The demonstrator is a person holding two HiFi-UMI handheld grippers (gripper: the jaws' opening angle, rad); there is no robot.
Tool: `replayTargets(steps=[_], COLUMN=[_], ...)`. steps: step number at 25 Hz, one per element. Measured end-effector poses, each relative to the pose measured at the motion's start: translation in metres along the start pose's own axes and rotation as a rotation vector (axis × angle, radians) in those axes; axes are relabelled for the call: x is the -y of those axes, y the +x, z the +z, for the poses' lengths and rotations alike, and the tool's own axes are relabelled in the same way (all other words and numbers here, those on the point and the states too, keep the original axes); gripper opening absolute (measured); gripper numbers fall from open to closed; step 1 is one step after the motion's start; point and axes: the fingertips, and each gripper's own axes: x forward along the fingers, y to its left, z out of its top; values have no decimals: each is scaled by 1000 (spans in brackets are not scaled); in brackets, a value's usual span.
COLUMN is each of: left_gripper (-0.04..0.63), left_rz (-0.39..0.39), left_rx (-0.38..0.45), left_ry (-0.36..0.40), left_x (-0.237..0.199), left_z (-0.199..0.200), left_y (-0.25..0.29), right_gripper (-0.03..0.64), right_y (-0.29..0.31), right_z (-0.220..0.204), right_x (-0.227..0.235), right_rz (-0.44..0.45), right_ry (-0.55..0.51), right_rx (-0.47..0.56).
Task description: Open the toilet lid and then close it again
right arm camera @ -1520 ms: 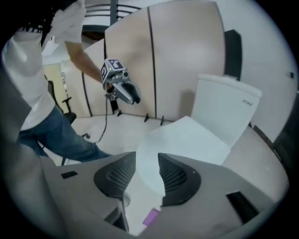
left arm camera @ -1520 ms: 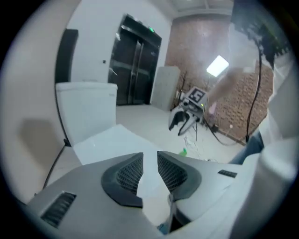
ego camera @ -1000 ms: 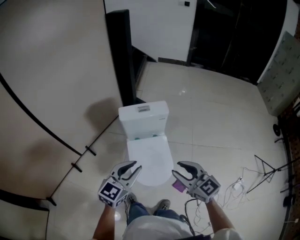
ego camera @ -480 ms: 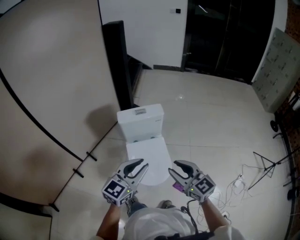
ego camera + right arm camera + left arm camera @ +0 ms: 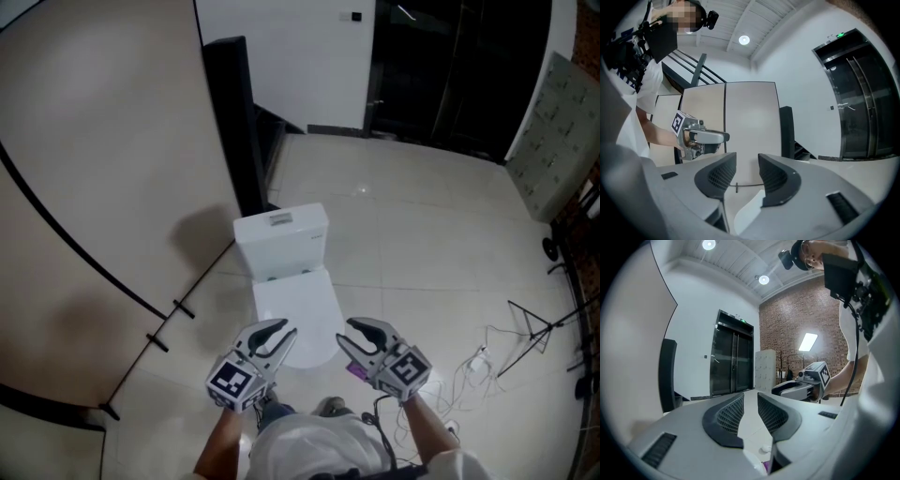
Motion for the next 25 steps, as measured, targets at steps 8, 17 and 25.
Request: replayTargets(steps=[8, 17, 25], left_gripper=[83, 83, 83], left_rz=[43, 43, -4], left_rx=[28, 32, 15], left_ry=[3, 17, 52], left_x=[-11, -19, -62], left_z=[-4, 0, -2], left_y=[-2, 0, 5], right_gripper=[152, 152, 153], right_y=[9, 17, 39], right_z=[-5, -8, -6], right_x=[2, 6, 22], right_rz=[22, 27, -75], right_ry=[-9, -1, 5], right_rx=[-24, -31, -44])
